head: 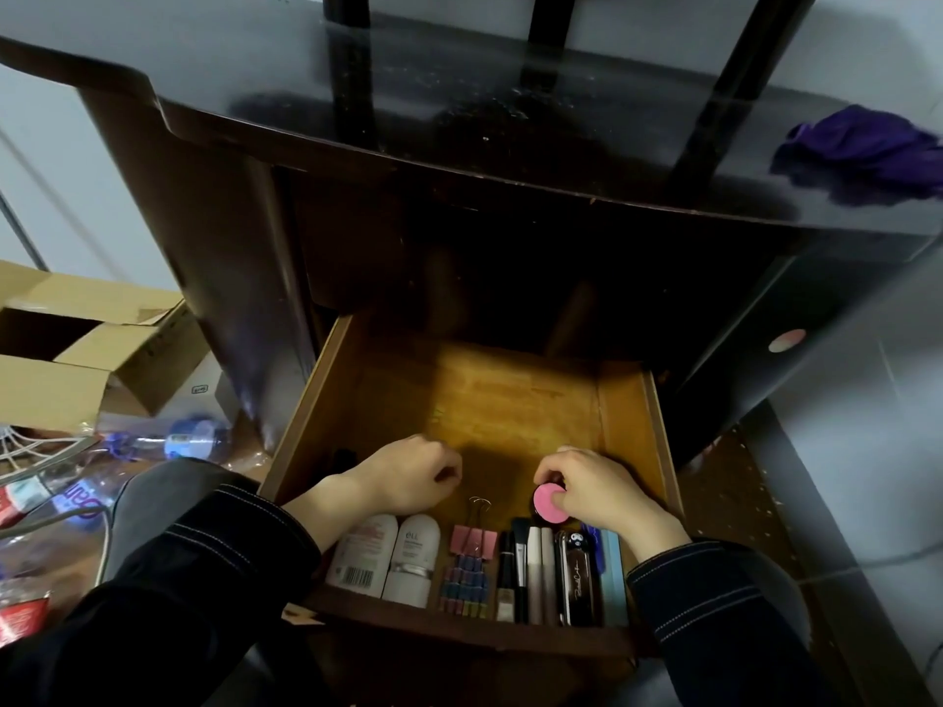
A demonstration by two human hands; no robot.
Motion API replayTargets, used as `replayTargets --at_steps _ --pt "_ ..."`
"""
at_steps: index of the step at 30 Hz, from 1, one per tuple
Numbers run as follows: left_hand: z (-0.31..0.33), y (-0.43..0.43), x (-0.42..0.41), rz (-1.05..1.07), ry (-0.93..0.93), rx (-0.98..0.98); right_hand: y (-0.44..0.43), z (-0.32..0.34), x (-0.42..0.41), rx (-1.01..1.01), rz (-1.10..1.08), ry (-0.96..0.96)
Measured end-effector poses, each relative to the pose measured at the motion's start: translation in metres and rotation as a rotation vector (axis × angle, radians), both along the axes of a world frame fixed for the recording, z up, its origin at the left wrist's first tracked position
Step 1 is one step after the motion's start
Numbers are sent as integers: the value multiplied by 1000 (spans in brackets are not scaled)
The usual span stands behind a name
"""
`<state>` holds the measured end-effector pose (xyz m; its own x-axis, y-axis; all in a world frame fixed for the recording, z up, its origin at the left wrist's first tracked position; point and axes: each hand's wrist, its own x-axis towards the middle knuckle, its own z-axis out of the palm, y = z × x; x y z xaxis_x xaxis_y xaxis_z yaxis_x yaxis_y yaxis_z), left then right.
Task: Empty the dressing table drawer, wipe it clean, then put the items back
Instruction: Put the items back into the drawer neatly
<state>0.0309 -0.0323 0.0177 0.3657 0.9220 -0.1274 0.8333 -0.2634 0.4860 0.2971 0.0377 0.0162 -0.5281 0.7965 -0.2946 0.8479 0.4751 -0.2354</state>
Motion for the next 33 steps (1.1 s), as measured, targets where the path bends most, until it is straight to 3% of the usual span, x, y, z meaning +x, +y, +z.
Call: replayTargets --at_steps 18,27,33 --pt "-1 1 -1 4 5 -15 0 -1 -1 -16 -12 -4" --pt "-3 2 -4 13 6 19 7 13 8 219 -293 364" --pt "-3 2 -5 13 5 12 -3 7 5 34 -94 152"
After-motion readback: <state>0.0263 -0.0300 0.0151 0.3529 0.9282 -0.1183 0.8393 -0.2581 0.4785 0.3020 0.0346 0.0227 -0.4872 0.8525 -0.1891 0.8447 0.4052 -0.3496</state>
